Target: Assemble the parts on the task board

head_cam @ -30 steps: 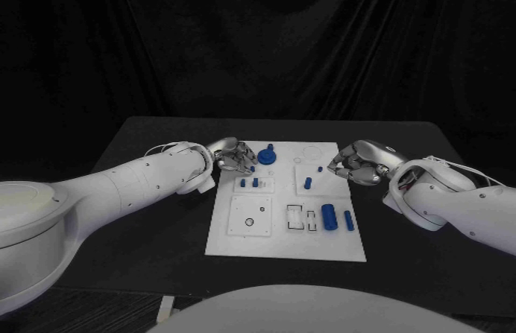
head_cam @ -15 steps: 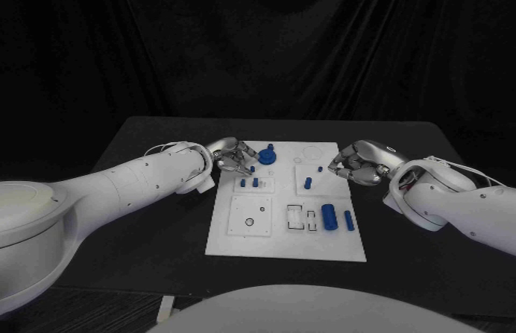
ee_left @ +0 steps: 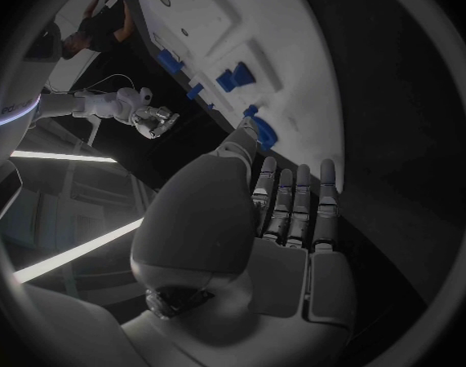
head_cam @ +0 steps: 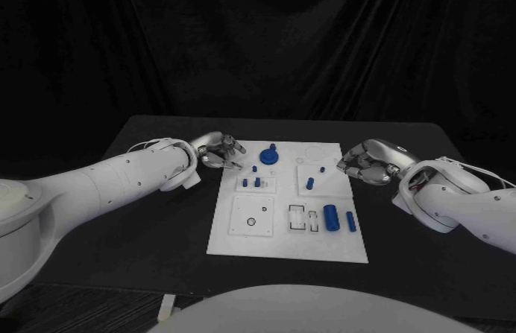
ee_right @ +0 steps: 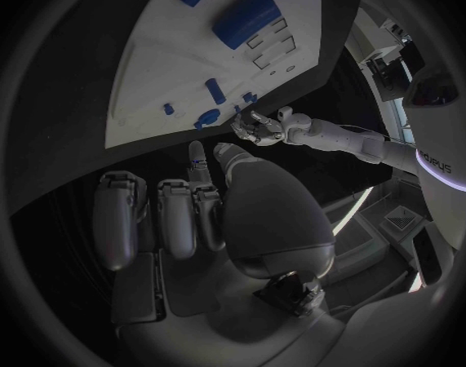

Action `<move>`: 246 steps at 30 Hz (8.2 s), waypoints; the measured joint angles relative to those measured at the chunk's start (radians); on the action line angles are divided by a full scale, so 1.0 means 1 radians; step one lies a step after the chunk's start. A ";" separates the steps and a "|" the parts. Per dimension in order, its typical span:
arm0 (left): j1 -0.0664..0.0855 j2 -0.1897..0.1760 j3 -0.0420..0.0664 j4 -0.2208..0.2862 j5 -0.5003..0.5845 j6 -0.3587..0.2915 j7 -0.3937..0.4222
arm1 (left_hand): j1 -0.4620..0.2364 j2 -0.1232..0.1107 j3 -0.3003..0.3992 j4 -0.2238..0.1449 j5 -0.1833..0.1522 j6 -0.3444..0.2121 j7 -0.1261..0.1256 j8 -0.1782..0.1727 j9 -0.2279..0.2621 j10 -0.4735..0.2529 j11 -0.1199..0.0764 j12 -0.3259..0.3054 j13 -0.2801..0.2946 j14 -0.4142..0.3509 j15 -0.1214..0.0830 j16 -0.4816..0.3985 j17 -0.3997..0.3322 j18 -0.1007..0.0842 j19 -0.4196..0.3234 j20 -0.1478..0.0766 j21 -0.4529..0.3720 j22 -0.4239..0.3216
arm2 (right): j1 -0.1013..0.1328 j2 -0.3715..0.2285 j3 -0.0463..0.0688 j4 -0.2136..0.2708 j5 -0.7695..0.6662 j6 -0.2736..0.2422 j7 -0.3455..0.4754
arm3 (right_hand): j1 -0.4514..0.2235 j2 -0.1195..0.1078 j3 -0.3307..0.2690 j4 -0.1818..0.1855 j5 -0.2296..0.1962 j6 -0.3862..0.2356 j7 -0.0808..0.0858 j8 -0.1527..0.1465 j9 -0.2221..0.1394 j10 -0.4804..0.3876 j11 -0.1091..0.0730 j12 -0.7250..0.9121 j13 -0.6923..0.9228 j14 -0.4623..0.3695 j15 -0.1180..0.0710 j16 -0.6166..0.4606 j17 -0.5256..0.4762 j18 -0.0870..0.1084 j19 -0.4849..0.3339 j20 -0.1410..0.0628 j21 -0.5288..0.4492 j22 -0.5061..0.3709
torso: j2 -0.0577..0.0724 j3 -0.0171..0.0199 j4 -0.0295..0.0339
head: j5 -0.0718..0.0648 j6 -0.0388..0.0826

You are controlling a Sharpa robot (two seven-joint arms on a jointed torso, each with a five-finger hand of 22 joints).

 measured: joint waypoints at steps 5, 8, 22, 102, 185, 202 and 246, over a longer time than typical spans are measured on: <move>0.072 -0.046 0.001 0.031 0.040 -0.003 0.059 | -0.007 0.067 -0.010 -0.036 0.096 0.031 -0.004 -0.019 -0.020 -0.033 -0.040 -0.075 -0.070 -0.074 -0.055 -0.382 -0.188 0.034 -0.171 -0.014 -0.164 -0.168 | 0.038 -0.005 0.000 0.001 0.000 -0.027 0.012 | 0.021 -0.007 0.008 -0.019 0.036 0.021 -0.006 0.000 0.005 0.000 0.000 0.000 0.000 0.000 0.000 0.000 0.000 0.000 0.000 0.000 0.001 0.000 | -0.001 -0.0002 -0.0001 | 0.012 0.000; 0.111 -0.079 0.003 0.059 0.117 0.020 0.108 | -0.039 0.088 -0.035 -0.011 0.143 0.016 -0.009 -0.040 -0.043 -0.100 -0.064 -0.284 -0.142 -0.180 -0.073 -0.674 -0.332 0.034 -0.294 -0.054 -0.184 -0.492 | 0.066 -0.004 0.001 -0.002 0.001 -0.057 0.031 | 0.032 -0.013 0.011 -0.028 0.059 0.025 -0.011 0.004 0.007 0.000 0.000 0.000 0.000 0.000 0.000 0.000 0.000 0.000 0.000 0.000 0.005 0.000 | -0.003 -0.0002 -0.0003 | 0.021 0.000; 0.167 -0.336 0.000 0.478 0.673 0.235 0.231 | -0.356 0.115 -0.248 0.096 0.019 -0.573 -0.091 -0.081 -0.158 -0.247 -0.129 -0.705 -0.191 -0.260 0.002 -0.781 -0.403 0.034 -0.416 0.086 -0.223 -1.186 | 0.260 0.059 0.003 -0.047 -0.039 -0.078 0.121 | 0.095 -0.090 0.063 -0.037 -0.088 0.046 -0.007 -0.037 0.014 -0.477 -0.009 -0.868 -0.634 0.002 -0.010 -0.228 -0.313 0.039 -0.007 -0.018 -0.190 0.000 | -0.003 -0.0004 -0.0008 | 0.043 0.000; 0.039 -0.442 -0.001 0.661 0.819 0.201 0.309 | -0.091 0.290 -0.308 0.070 0.373 -0.519 -0.015 -0.081 -0.154 -0.219 -0.015 -0.635 -0.178 -0.257 0.055 -0.781 -0.402 0.034 -0.409 0.057 -0.227 -1.197 | -0.003 0.289 0.001 -0.419 -0.650 0.092 0.150 | 0.152 -0.173 0.155 -0.056 -0.244 -0.013 -0.086 -0.126 -0.068 -0.372 0.024 -1.432 -1.241 -0.001 -0.015 -0.150 -0.156 0.039 -0.002 -0.019 -0.228 0.000 | -0.006 -0.0251 0.0306 | -0.008 0.000; 0.034 -0.430 -0.001 0.655 0.817 0.238 0.310 | -0.024 0.306 -0.276 -0.014 0.483 -0.498 0.007 -0.081 -0.150 -0.218 0.006 -0.604 -0.175 -0.235 0.090 -0.754 -0.392 0.034 -0.399 0.110 -0.227 -1.180 | -0.048 0.373 0.005 -0.526 -0.611 0.108 0.171 | 0.155 -0.156 0.252 -0.162 -0.232 0.164 -0.018 -0.065 0.030 -0.286 0.012 -1.417 -1.233 -0.001 -0.015 -0.150 -0.142 0.039 -0.002 -0.020 -0.228 0.000 | -0.007 -0.0262 0.0310 | 0.005 0.000; 0.031 -0.428 -0.001 0.649 0.817 0.241 0.309 | -0.020 0.302 -0.272 -0.024 0.489 -0.495 0.010 -0.081 -0.150 -0.218 0.006 -0.604 -0.175 -0.231 0.094 -0.750 -0.391 0.034 -0.399 0.110 -0.223 -1.179 | -0.049 0.371 0.004 -0.526 -0.611 0.093 0.174 | 0.162 -0.145 0.252 -0.170 -0.237 0.175 -0.014 -0.059 0.043 -0.268 0.014 -1.417 -1.227 -0.001 -0.015 -0.150 -0.134 0.039 -0.002 -0.020 -0.221 0.000 | -0.007 -0.0265 0.0305 | 0.008 0.000; 0.014 -0.419 -0.001 0.633 0.817 0.257 0.281 | -0.012 0.310 -0.260 -0.035 0.489 -0.482 0.023 -0.078 -0.149 -0.218 0.006 -0.592 -0.174 -0.231 0.093 -0.750 -0.392 0.034 -0.395 0.114 -0.223 -1.176 | 0.012 0.309 0.001 -0.422 -0.599 0.053 0.165 | 0.155 -0.131 0.249 -0.172 -0.249 0.191 -0.013 -0.055 0.058 -0.253 0.014 -1.418 -1.230 0.002 -0.007 -0.150 -0.124 0.038 0.002 -0.016 -0.218 0.000 | -0.007 -0.0265 0.0307 | 0.018 0.000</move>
